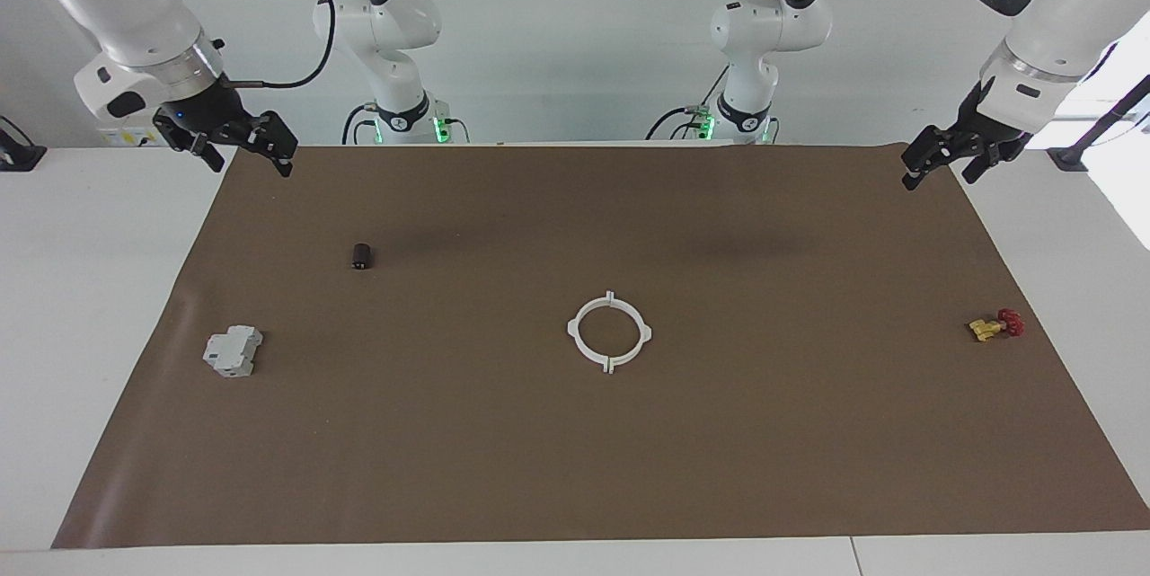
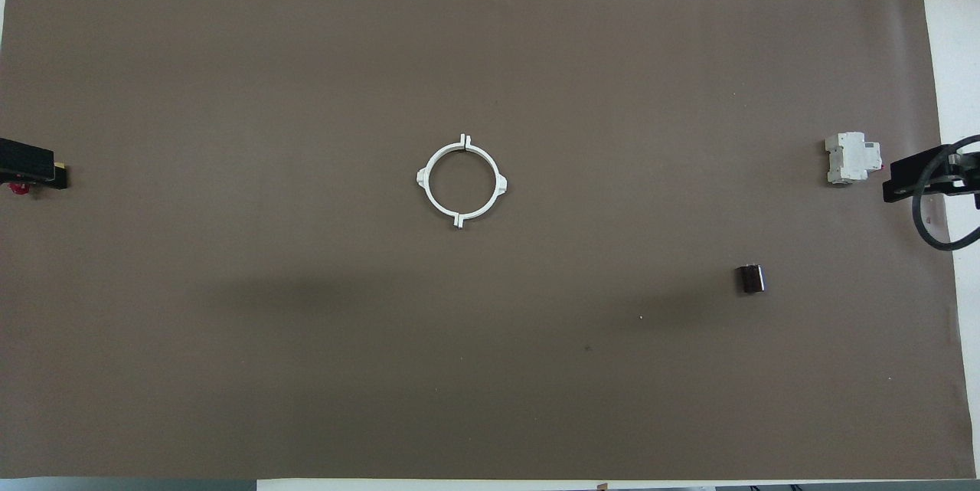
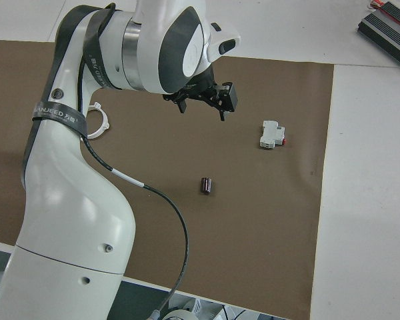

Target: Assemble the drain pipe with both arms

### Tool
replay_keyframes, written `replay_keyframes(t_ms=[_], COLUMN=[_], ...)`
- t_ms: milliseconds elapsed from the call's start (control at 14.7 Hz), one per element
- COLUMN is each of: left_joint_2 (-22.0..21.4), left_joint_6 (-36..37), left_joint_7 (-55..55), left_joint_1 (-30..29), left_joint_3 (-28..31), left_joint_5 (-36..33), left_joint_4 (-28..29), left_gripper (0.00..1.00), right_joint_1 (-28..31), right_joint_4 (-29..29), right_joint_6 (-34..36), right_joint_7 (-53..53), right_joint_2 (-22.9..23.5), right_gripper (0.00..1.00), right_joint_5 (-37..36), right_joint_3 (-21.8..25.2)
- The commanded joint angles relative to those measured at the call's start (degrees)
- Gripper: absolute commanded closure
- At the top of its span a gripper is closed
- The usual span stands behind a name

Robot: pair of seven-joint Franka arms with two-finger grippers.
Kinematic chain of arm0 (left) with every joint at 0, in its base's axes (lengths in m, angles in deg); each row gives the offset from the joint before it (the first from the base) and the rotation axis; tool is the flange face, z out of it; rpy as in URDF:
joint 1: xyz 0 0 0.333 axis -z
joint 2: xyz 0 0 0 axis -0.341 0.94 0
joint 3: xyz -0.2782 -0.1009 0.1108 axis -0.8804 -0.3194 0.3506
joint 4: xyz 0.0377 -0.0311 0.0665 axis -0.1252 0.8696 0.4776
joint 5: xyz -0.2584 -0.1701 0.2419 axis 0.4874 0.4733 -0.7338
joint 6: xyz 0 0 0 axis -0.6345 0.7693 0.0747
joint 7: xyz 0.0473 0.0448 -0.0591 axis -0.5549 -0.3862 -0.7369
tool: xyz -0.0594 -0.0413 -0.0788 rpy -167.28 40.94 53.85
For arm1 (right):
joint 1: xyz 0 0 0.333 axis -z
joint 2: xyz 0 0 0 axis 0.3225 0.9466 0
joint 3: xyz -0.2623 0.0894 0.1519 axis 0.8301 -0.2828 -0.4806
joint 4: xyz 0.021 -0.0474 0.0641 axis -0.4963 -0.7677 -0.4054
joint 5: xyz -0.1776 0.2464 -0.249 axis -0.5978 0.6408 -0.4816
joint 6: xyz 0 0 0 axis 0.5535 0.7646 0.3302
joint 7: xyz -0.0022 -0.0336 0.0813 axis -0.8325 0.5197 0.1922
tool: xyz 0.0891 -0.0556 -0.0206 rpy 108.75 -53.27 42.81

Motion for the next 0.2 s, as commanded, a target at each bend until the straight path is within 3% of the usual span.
replay_keyframes(t_ms=[0,136], left_joint_2=[-1.7,-1.7], left_joint_6=[-1.4,-1.4], left_joint_7=[0.6,0.7], left_joint_1=[0.0,0.0], left_joint_3=[-0.1,-0.1], left_joint_5=[0.0,0.0], left_joint_4=[2.0,2.0], left_gripper=[0.0,0.0], right_joint_1=[0.6,0.6], right_joint_4=[-0.4,-0.3], right_joint_6=[0.5,0.5], right_joint_7=[1.7,1.7], right_joint_2=[-0.5,-0.4], right_gripper=[0.0,0.0], right_joint_5=[1.1,1.1], right_joint_3=[-0.1,-0.1])
